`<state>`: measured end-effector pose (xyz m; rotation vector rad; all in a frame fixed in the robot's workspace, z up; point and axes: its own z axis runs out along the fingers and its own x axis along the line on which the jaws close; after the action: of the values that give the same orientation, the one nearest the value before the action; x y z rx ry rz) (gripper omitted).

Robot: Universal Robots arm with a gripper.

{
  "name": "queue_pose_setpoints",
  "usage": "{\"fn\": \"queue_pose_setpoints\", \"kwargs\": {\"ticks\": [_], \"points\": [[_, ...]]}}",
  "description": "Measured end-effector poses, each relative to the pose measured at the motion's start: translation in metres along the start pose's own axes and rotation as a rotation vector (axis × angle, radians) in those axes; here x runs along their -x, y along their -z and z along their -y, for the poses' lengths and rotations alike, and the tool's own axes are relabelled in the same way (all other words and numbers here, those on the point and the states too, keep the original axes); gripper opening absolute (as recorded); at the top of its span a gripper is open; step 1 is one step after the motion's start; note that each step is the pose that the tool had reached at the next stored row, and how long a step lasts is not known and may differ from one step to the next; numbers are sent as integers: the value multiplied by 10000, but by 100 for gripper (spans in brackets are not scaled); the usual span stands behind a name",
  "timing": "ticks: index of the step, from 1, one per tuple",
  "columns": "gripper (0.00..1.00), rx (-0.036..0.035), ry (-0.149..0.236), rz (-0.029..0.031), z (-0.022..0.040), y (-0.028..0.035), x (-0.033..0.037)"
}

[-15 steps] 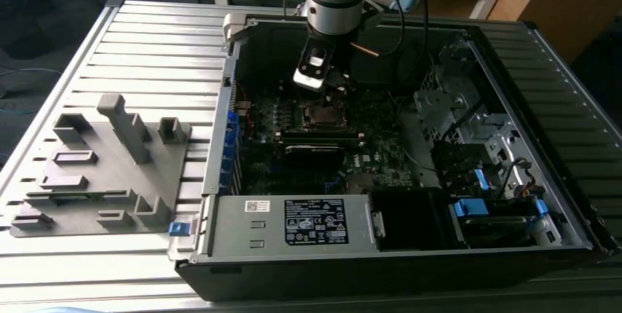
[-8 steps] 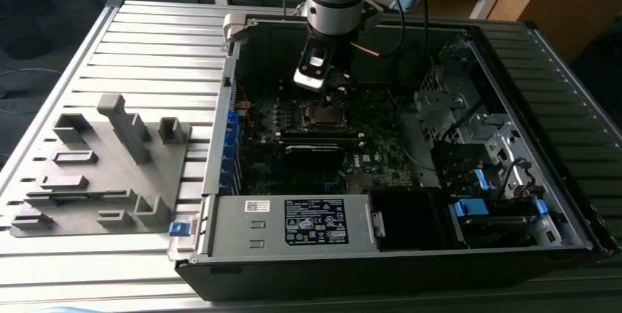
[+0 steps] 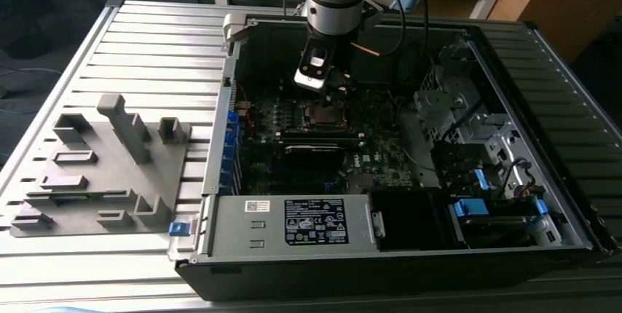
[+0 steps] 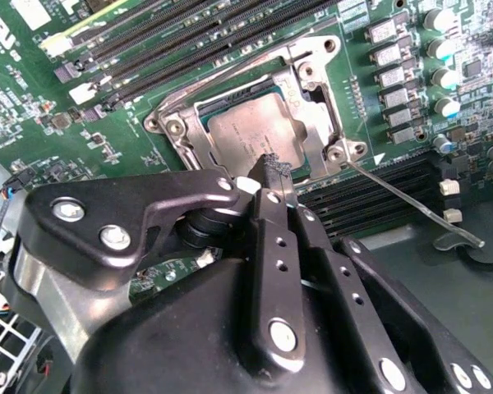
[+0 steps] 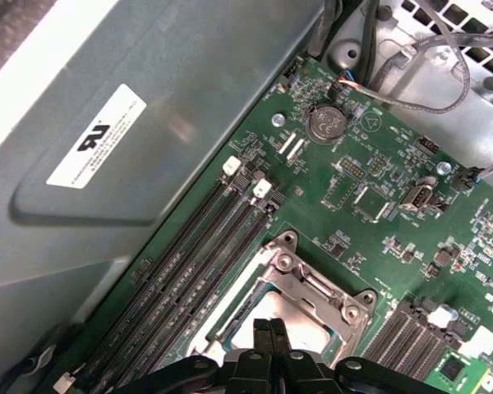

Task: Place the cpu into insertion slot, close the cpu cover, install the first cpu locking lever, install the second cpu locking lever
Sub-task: 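Close the cpu cover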

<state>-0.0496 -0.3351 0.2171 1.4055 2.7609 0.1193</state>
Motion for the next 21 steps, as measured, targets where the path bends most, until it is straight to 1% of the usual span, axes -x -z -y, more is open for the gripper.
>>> {"fn": "queue_pose_setpoints", "kwargs": {"ticks": [5, 10, 17, 21], "points": [[11, 3, 56, -8, 0, 0, 0], [11, 7, 264, -32, 0, 0, 0], [11, 15, 806, -88, 0, -1, 0], [11, 19, 1207, -128, 0, -4, 0]]}}
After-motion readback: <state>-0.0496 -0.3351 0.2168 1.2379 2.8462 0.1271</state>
